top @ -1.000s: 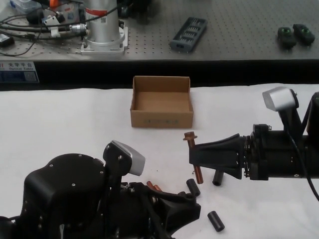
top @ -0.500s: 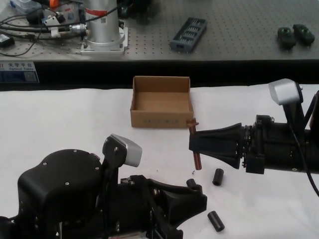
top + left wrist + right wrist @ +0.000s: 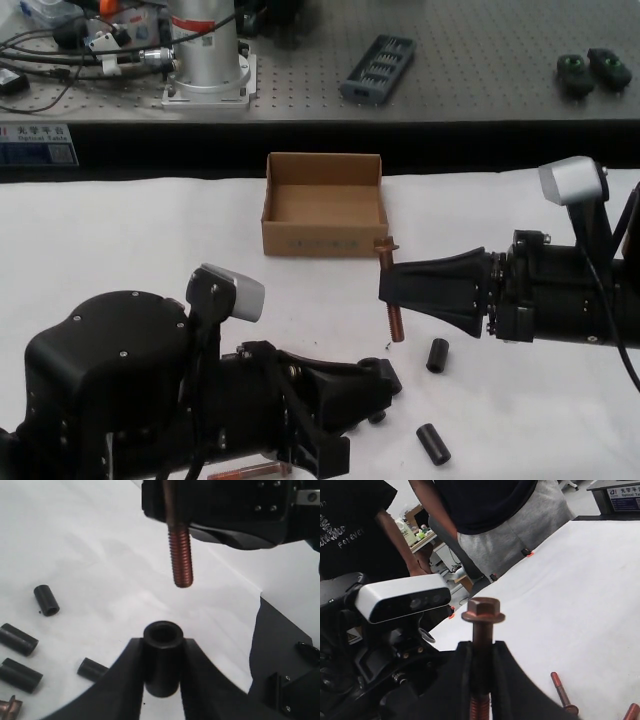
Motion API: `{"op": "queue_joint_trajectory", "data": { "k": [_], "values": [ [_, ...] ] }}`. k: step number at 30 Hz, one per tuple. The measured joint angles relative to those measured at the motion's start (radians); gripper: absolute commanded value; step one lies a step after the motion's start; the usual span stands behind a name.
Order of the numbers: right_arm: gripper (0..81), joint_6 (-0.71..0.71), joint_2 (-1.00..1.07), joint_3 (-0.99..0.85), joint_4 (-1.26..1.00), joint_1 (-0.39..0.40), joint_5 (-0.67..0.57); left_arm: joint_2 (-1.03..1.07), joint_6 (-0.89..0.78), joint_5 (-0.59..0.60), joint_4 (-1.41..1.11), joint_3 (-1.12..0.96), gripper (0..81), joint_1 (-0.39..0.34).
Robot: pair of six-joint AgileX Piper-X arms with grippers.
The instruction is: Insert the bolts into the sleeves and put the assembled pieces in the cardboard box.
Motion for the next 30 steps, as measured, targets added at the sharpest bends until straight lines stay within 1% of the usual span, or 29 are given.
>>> {"op": "queue_joint_trajectory", "data": {
  "k": [4, 11, 15, 21, 30],
  "values": [
    [2.4, 0.0, 0.0, 0.0, 0.0, 0.012, -0.005, 0.0, 0.0, 0.007, 0.0, 0.0, 5.0, 0.0],
    [2.4, 0.0, 0.0, 0.0, 0.0, 0.056, -0.007, 0.0, 0.0, 0.028, 0.004, 0.0, 5.0, 0.0],
    [2.4, 0.0, 0.0, 0.002, 0.0, 0.056, -0.005, 0.0, 0.0, 0.062, 0.008, 0.0, 5.0, 0.0],
    [2.4, -0.01, 0.0, 0.056, -0.011, 0.056, 0.002, 0.0, -0.007, 0.073, 0.008, 0.0, 5.0, 0.0],
    [2.4, 0.008, 0.0, 0.068, -0.061, 0.056, 0.018, 0.0, -0.018, 0.112, 0.03, 0.0, 5.0, 0.0]
  ]
}}
